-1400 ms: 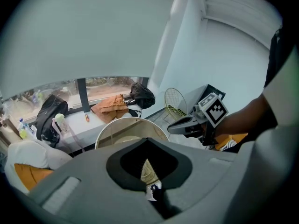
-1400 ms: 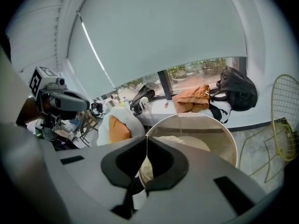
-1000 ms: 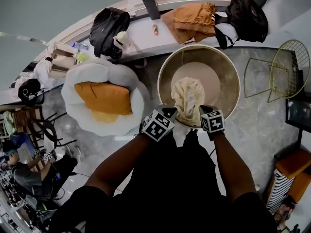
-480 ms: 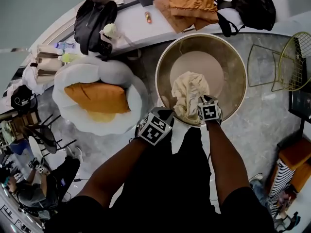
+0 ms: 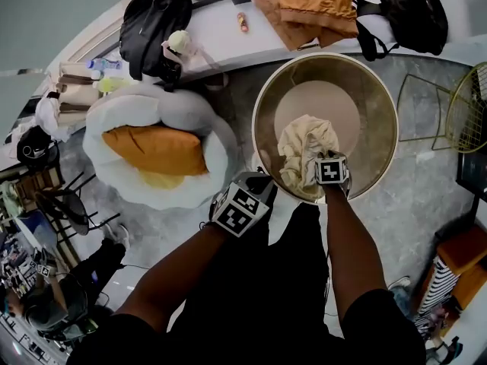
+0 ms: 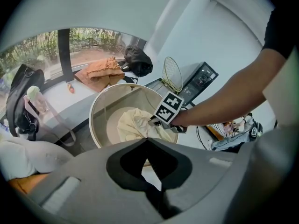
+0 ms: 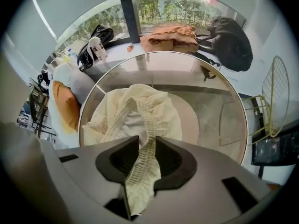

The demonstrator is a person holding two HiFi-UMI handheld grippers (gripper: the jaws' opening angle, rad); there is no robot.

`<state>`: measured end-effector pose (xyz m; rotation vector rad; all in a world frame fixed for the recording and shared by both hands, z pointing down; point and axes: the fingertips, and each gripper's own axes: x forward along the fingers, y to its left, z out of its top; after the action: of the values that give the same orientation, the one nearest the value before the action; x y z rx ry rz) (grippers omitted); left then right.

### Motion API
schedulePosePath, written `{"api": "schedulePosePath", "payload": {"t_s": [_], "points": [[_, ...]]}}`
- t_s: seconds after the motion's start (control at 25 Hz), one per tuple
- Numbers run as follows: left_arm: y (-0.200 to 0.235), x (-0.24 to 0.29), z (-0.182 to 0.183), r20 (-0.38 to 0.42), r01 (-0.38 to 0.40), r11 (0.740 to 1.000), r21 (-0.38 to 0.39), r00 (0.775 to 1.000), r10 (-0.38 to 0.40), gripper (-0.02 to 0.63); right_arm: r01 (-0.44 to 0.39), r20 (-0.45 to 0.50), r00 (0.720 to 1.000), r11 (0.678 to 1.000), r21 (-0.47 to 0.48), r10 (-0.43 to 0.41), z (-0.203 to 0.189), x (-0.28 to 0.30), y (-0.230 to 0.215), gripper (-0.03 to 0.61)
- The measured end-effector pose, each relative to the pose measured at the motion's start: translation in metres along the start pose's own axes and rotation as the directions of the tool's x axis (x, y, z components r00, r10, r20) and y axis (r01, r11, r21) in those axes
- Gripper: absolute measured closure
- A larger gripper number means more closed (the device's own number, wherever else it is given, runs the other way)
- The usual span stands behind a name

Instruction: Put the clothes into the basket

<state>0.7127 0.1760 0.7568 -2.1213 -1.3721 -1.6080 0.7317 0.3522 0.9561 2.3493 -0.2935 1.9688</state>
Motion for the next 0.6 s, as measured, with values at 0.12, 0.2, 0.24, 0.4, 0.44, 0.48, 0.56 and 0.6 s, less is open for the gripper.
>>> {"api": "schedulePosePath", "payload": {"t_s": [0.12,0.2,0.24,0.4,0.44,0.48,0.56,0.6], "points": [[0.003,-0.004,-0.002,-0.001,0.003,1.000,0.003,1.000,-0.003,0.614,0.024,-0.006,1.000,0.998,0.059,-0.024,-0.004,0.000,-0.008,0.530],[0.007,-0.007,-0.003,-0.001,-0.001,1.000,0.004,1.000,0.001,0.614,0.026,-0.007,1.000,0.996,0.086,-0.026,-0.006,-0.006,-0.012,0.543],[0.009,-0.009,-0.003,0.002,-0.003,1.000,0.004,1.000,0.003,0.614,0.024,-0.005,1.000,0.995,0.095,-0.024,-0.006,-0.010,-0.013,0.545],[0.015,-0.019,0.005,0.025,-0.009,1.000,0.000,1.000,0.009,0.614,-0.001,0.019,1.000,0.992,0.129,-0.002,-0.005,-0.028,-0.014,0.548],[0.015,-0.021,0.007,0.031,-0.009,1.000,0.000,0.999,0.009,0.614,-0.008,0.034,0.999,0.990,0.143,0.003,-0.004,-0.033,-0.014,0.548],[0.015,-0.023,0.010,0.039,-0.008,1.000,0.001,0.999,0.008,0.614,-0.015,0.054,0.999,0.987,0.157,0.007,-0.002,-0.039,-0.014,0.549],[0.013,-0.027,0.015,0.055,-0.002,1.000,0.005,0.998,0.002,0.614,-0.029,0.104,0.995,0.984,0.175,0.011,0.003,-0.056,-0.015,0.549],[0.012,-0.029,0.018,0.061,0.002,1.000,0.011,0.998,-0.003,0.614,-0.037,0.132,0.991,0.984,0.177,0.013,0.006,-0.065,-0.014,0.549]]}}
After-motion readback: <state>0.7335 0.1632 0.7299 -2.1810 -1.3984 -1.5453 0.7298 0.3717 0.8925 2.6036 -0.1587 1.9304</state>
